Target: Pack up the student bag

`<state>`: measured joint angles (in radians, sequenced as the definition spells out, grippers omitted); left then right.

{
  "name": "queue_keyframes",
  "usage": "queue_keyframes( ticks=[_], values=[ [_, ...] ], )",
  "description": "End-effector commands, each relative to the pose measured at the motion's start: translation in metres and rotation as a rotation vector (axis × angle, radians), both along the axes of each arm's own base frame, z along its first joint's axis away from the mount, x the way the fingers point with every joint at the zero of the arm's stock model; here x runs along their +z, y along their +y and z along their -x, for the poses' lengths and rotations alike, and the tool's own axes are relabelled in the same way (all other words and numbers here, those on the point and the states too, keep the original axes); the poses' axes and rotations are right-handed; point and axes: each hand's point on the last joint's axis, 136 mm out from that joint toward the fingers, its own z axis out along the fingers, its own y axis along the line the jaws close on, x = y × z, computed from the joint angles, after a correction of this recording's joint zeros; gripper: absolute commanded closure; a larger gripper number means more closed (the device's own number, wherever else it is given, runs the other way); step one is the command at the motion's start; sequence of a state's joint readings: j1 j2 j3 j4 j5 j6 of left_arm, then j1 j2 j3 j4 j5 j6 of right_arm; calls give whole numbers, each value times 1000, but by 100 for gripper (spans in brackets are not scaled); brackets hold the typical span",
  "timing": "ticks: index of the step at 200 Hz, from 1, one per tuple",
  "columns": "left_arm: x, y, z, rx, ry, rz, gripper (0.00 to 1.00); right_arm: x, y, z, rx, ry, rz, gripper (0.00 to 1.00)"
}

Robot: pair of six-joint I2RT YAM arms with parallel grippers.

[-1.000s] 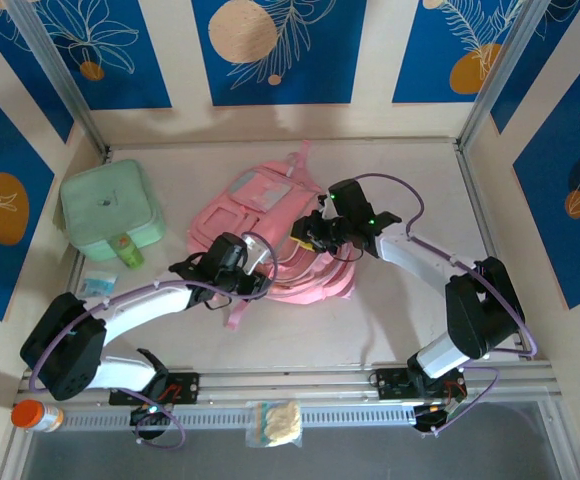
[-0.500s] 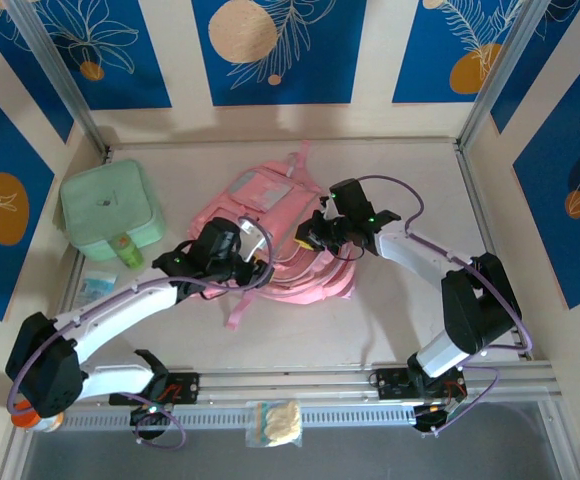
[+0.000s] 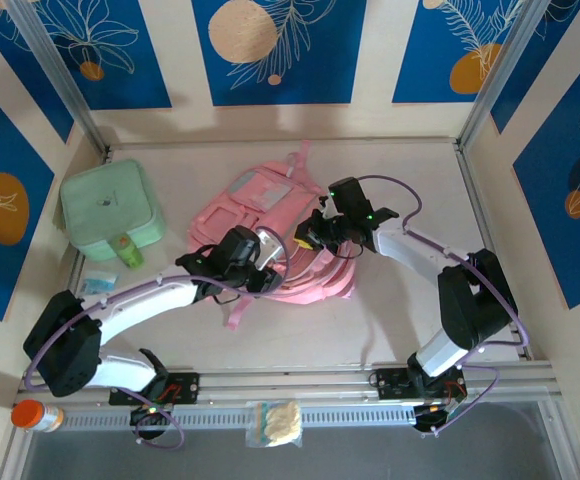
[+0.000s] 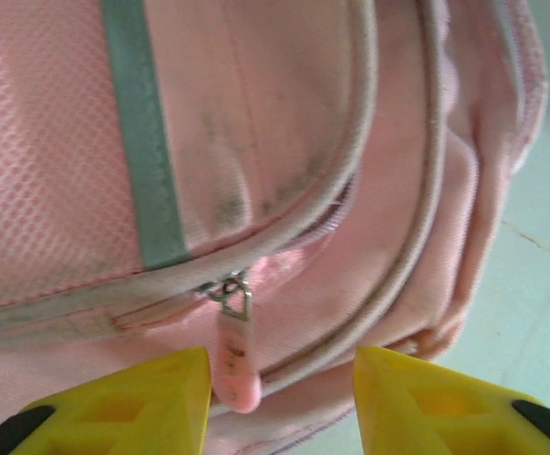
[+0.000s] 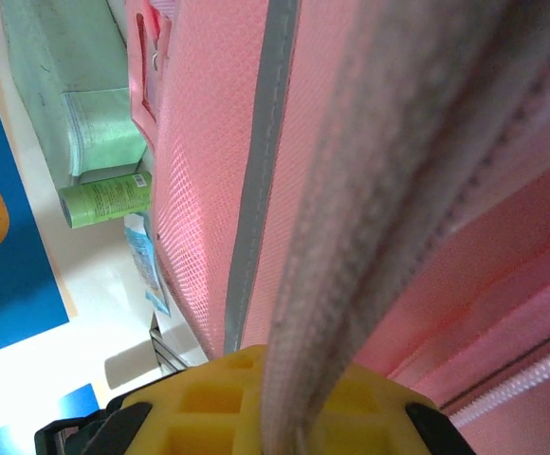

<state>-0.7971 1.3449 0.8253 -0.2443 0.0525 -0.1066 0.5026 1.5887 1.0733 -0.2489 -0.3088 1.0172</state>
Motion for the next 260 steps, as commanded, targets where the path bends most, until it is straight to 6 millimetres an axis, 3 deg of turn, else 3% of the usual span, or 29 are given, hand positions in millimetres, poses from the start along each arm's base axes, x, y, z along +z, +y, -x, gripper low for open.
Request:
queue_keyframes(
  ticks=[1,27,73,103,160,177,218,237,250,260],
  values=[
    [-2,-3,-11,37,-44,1,59,9,8,-7,6,-8,-31,99],
    [-13,0,-16,52,-37,-42,64,9,8,-8,4,-11,-31,100],
    [-5,6,-21,92,-84,-29,85,9,7,-8,2,-12,-23,100],
    [-11,26,-23,160,-75,-99,100,8,-1,-4,-14,-14,5,100],
    [-20,66,-31,329,2,-62,100,4,-23,10,-82,12,82,100],
    [-15,62,-36,305,-6,-28,100,8,-25,16,-96,1,80,100],
    [-1,65,-62,289,-60,-21,100,24,-8,38,-104,-13,76,100],
    [9,76,-81,292,-81,12,100,31,23,45,-95,-18,32,100],
    [17,80,-88,284,-75,37,100,40,46,37,-75,-44,7,100],
    [23,80,-88,272,-85,38,82,46,55,27,-60,-66,12,100]
  ],
)
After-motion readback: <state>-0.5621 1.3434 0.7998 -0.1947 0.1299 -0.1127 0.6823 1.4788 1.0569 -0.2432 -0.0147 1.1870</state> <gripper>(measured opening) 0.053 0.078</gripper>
